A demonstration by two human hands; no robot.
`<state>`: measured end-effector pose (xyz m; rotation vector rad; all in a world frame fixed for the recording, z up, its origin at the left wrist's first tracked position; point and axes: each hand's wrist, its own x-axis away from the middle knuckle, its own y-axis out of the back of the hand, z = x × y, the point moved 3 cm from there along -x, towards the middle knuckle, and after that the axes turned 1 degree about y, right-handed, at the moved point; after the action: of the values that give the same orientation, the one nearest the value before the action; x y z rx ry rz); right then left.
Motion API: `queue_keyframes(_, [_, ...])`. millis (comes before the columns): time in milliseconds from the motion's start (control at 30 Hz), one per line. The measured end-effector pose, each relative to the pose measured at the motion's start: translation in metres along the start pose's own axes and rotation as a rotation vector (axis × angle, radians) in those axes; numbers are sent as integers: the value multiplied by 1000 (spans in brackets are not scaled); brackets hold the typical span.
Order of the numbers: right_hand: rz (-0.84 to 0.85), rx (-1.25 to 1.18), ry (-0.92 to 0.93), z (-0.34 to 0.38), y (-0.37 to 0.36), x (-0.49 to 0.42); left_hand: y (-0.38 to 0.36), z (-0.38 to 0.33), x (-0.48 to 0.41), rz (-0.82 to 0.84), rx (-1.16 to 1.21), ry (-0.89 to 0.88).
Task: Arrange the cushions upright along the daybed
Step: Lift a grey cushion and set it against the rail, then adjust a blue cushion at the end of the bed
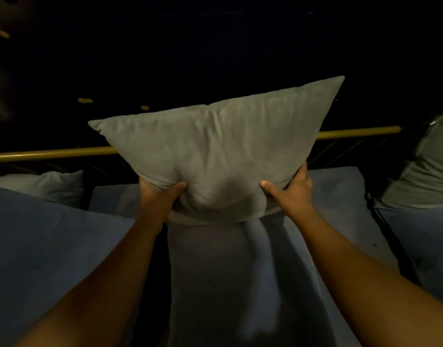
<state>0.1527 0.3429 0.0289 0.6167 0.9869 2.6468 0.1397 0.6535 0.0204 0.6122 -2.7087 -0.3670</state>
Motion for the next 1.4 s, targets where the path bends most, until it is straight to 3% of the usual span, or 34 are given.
queue_keyframes(100, [-112, 65, 214, 15, 11, 27, 16, -16, 18, -73, -128, -160])
queue_keyframes(167, [-115, 167, 390, 34, 19, 41, 19, -39, 35, -129, -294, -317])
queue_keyframes(233, [-87, 282, 524, 58, 26, 45, 13, -64, 43, -83, -510, -462])
queue_keyframes(333, [-68, 443, 636, 100, 36, 30, -8, -99, 31, 42, -805, -462])
queue_keyframes(400, [-15, 535, 644, 124, 38, 10, -23, -119, 20, 92, -861, -403])
queue_keyframes(533, [155, 614, 557, 128, 32, -19, -44, -119, 7, 158, -904, -298])
queue_keyframes(767, [175, 615, 526, 64, 22, -25, -76, -84, 25, 254, -1007, -241])
queue_keyframes(933, [100, 611, 573, 93, 36, -11, -55, -109, 28, 197, -954, -336])
queue_keyframes(1100, [98, 426, 719, 116, 19, 59, -5, -106, 57, 154, -824, -454])
queue_keyframes(1233, [257, 269, 683, 124, -27, 116, 60, -78, 84, 190, -783, -374])
queue_keyframes(1400, [443, 238, 655, 147, -112, 193, 192, -12, 93, 179, -681, -348])
